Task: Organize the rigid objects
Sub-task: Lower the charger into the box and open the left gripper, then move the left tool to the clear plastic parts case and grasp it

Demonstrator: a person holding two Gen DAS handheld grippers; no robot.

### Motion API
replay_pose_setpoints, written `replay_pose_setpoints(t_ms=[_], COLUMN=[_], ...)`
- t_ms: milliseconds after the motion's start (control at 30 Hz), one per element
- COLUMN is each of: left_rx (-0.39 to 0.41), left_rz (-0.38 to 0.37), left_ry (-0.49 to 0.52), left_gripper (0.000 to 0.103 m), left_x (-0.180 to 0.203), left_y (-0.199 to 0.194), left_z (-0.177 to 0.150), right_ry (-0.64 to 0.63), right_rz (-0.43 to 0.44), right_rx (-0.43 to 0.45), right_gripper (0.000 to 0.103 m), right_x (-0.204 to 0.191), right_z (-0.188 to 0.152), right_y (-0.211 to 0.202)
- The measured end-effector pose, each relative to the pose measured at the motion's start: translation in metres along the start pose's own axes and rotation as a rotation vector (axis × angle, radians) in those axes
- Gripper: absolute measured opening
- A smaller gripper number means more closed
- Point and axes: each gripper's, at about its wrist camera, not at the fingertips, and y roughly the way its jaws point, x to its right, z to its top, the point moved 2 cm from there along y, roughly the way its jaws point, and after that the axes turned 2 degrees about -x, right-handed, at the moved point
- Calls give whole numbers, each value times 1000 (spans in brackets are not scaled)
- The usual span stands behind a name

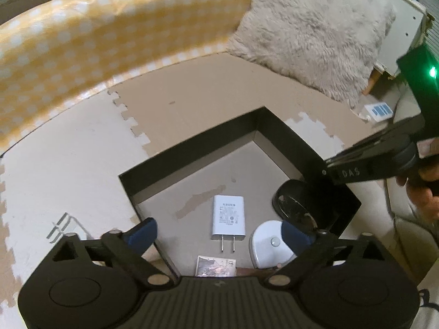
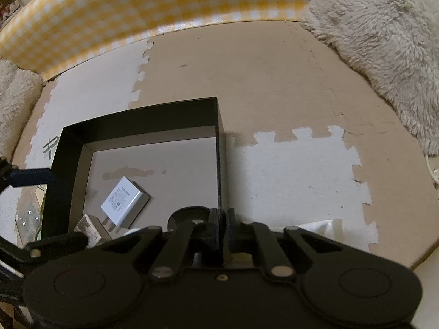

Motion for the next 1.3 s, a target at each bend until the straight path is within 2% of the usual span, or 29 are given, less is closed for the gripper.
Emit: replay_pose_setpoints(t_ms=[133, 467, 800, 933, 1167, 1233, 1300], left_rx=[16, 45, 86, 53, -54, -75, -119], left_rz=[17, 65, 148, 181, 214, 208, 163], left_ry=[-23, -72, -138, -162, -188, -183, -154], left_gripper=[103, 103, 103, 103, 103, 103, 103], left_x=[-2, -11, -44, -63, -92, -98, -101], left_y=[-11, -38, -73, -76, -63, -57, -47], left_z=[0, -10, -32, -49, -78, -83, -88], right_ry=[-3, -24, -26, -26, -29, -29, -30], right_rz=[-4, -17, -19, -19, -21, -21, -22], right_rx=[-4, -25, -25, -25, -29, -29, -29], right_gripper=[5, 4, 4, 4, 4, 4, 4], right_x=[0, -3, -4, -4, -4, -4, -4], right_z=[0, -5, -6, -6, -9, -9, -9], right_y=[0, -1, -2, -2, -3, -3, -3])
